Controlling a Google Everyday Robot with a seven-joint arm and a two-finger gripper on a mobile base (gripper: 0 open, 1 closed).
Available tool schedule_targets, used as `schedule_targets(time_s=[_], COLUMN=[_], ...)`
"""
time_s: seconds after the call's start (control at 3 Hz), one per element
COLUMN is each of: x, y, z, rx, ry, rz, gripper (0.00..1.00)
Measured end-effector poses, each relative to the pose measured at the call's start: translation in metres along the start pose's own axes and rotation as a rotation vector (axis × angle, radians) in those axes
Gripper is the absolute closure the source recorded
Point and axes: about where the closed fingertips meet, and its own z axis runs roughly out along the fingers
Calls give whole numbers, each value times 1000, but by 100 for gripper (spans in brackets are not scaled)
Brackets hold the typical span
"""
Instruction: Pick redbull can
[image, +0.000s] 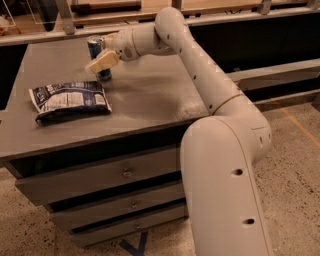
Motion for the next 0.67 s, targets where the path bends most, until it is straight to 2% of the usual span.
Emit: schedule_targets(time_s=[0.67], x=[-2], y=[8], z=[8], rx=[-39], ry=[-45], rz=[-14], gripper=[65])
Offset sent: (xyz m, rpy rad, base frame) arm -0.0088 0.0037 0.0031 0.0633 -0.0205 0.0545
